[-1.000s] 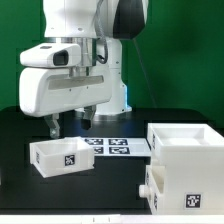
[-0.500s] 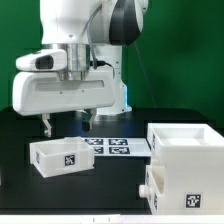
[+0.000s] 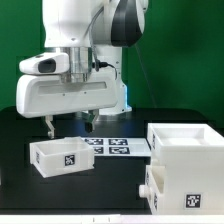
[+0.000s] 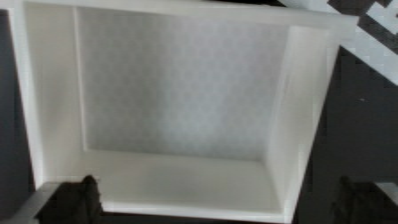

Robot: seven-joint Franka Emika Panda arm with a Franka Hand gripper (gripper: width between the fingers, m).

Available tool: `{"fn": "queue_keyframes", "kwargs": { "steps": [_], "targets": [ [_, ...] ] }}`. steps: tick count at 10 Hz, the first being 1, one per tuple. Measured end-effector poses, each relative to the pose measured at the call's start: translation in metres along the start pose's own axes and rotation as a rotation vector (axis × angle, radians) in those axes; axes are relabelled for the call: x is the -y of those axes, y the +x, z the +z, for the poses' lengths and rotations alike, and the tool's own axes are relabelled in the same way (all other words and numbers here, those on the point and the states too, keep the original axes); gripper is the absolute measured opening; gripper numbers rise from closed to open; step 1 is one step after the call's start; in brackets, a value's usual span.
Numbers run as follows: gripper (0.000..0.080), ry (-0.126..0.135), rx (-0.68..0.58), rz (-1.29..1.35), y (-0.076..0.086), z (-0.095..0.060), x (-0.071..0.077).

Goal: Assemble drawer

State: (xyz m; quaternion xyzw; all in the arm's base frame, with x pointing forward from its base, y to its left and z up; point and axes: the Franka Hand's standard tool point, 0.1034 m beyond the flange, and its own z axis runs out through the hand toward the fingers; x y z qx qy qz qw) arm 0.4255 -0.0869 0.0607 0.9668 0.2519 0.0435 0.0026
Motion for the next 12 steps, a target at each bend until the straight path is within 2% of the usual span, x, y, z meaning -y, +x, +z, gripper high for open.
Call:
{"fn": "queue_keyframes", "kwargs": {
  "steps": [1,4,5,7,10,12],
  "targets": [
    [0.0649,-0.004,-0.006,0.017,-0.001,0.01,0.009],
    [0.0649,0.022,0.01,0.024,-0.004,0.038,0.029],
    [0.0649,0.028,0.018,0.025,-0.008,0.042,0.029],
    [0.0649,0.032,0.024,0.036,-0.013,0.045,0.026],
    [0.0649,0.032,0.024,0.035,-0.013,0.045,0.027],
    [0.0649,0.042,0.039,0.06,-0.024,0.047,0.035]
  ]
}}
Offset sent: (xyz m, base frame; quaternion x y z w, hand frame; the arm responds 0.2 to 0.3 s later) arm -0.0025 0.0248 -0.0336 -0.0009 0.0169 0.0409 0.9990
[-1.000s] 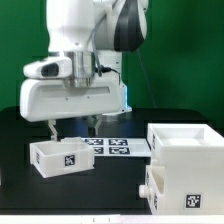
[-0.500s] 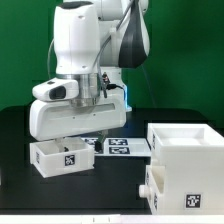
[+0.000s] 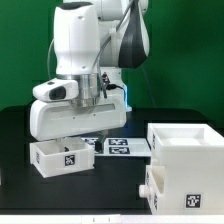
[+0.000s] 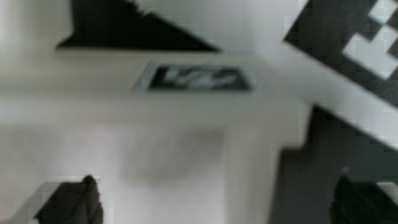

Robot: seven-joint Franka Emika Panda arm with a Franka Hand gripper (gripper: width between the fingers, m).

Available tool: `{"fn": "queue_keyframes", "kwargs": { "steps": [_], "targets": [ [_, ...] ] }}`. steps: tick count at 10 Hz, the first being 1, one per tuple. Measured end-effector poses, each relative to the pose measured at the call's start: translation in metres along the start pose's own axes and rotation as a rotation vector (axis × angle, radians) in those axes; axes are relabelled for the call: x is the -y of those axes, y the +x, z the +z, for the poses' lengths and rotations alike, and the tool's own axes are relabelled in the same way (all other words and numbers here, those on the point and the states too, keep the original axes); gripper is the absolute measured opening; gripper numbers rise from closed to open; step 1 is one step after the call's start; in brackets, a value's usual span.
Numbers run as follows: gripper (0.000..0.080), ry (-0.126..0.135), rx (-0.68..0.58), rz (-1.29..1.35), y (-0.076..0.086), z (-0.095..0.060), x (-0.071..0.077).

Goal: Assemble drawer

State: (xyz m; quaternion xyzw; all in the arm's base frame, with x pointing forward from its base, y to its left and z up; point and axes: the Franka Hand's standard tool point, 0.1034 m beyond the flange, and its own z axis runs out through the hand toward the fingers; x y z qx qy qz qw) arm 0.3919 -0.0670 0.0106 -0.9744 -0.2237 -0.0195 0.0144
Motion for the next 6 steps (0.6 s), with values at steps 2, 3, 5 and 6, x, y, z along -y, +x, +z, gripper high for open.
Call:
{"fn": "queue_keyframes", "kwargs": {
  "steps": [2,3,5,6],
  "targets": [
    [0.0649,0.001,0.001,-0.001,-0.0003,0.0005,0.0],
    [0.0527,0.001,0.002,-0.001,-0.0004,0.0007,0.0002],
    [0.0207,0.002,0.002,-0.001,-0.0005,0.0008,0.0003],
    [0.0207,0.002,0.002,-0.001,-0.0006,0.0009,0.0003]
  ]
}}
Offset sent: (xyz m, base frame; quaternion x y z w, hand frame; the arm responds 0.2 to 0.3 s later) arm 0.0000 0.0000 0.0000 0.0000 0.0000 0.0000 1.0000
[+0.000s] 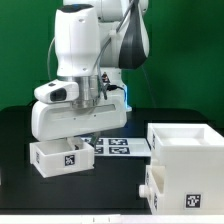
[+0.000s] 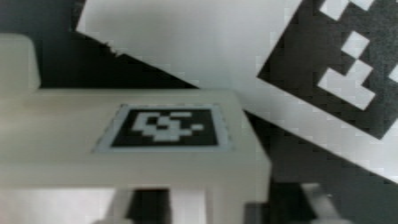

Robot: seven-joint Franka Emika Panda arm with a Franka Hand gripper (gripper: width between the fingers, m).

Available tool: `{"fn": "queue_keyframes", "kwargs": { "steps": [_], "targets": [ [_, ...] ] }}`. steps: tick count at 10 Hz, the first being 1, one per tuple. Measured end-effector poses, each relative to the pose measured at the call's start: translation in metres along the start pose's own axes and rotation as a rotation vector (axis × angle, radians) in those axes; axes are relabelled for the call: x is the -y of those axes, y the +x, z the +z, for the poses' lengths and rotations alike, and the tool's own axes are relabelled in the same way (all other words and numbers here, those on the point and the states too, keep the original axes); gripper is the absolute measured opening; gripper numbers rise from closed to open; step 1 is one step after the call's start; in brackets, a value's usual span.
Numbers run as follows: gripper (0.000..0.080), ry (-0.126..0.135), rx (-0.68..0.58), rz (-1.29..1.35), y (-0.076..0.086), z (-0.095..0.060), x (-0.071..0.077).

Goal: Assemble drawer

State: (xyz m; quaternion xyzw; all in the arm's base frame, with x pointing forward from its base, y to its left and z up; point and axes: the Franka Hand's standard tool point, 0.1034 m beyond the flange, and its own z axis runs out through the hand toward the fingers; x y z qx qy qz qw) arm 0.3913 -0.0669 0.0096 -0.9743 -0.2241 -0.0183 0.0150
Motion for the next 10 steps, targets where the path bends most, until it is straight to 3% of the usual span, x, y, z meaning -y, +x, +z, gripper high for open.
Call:
{"fn": "queue_keyframes", "kwargs": {
  "steps": [1,2,4,6,8,10],
  "targets": [
    [0.0081,0.0,0.0,0.0,0.0,0.0,0.0],
    [0.0036,0.0,0.0,0.0,0.0,0.0,0.0],
    [0.0036,-0.007,-0.007,-0.108,0.006,-0.004,-0.004],
    [0.0036,-0.05,-0.047,-0.272,0.028,-0.024,-0.016],
    [0.0036,-0.082,-0.077,-0.299,0.04,-0.045,-0.015],
    [0.0038,-0.075,-0.069,-0.297,0.037,-0.04,-0.015]
  ]
}}
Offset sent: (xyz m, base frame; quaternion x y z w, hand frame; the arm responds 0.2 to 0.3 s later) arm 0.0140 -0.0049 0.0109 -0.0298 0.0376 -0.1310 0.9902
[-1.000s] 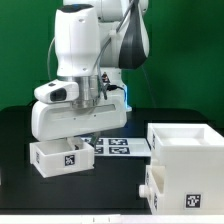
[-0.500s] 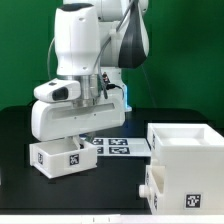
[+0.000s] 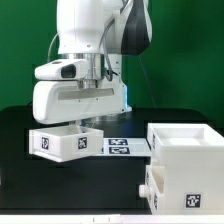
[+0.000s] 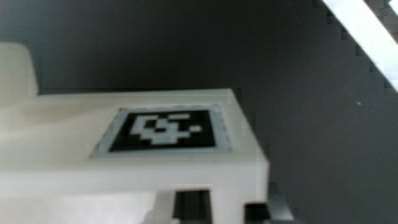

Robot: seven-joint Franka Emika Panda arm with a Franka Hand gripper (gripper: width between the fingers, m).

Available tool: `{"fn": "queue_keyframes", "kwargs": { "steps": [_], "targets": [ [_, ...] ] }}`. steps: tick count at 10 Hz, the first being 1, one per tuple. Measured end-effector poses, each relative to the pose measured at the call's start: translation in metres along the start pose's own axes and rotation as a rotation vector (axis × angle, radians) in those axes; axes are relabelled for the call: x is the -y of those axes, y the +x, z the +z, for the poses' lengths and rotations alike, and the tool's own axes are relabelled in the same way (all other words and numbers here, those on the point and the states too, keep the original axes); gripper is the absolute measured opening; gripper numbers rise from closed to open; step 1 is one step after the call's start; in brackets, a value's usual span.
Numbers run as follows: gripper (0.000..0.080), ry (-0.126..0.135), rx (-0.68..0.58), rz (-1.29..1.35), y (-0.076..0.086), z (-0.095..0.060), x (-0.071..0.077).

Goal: Assemble drawer

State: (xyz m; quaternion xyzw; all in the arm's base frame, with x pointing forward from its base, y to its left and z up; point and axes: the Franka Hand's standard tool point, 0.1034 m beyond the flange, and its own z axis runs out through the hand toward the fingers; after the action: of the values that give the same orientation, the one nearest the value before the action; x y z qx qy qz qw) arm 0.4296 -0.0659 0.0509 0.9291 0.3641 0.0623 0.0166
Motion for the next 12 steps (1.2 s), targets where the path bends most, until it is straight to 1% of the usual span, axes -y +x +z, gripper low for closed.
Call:
{"fn": "queue_keyframes", "kwargs": {
  "steps": [1,2,3,4,5,6,7,8,10,11,12],
  "targets": [
    [0.0038,0.0,0.0,0.0,0.0,0.0,0.0],
    [0.0038,0.007,0.004,-0.024,0.001,0.002,0.0],
    [0.0038,0.033,0.018,-0.088,0.01,0.008,-0.003],
    [0.0038,0.05,0.028,-0.138,0.022,0.008,-0.012],
    [0.0038,0.069,0.04,-0.194,0.035,0.002,-0.023],
    [0.0038,0.045,0.018,-0.231,0.05,-0.006,-0.024],
    [0.0038,0.018,-0.002,-0.24,0.051,-0.009,-0.019],
    [0.0038,0.028,0.006,-0.233,0.046,-0.006,-0.017],
    [0.0038,0.028,0.006,-0.233,0.047,-0.006,-0.018],
    [0.0038,0.037,0.017,-0.34,0.047,-0.007,-0.024],
    [0.0038,0.038,0.02,-0.467,0.058,-0.01,-0.046]
  ]
}}
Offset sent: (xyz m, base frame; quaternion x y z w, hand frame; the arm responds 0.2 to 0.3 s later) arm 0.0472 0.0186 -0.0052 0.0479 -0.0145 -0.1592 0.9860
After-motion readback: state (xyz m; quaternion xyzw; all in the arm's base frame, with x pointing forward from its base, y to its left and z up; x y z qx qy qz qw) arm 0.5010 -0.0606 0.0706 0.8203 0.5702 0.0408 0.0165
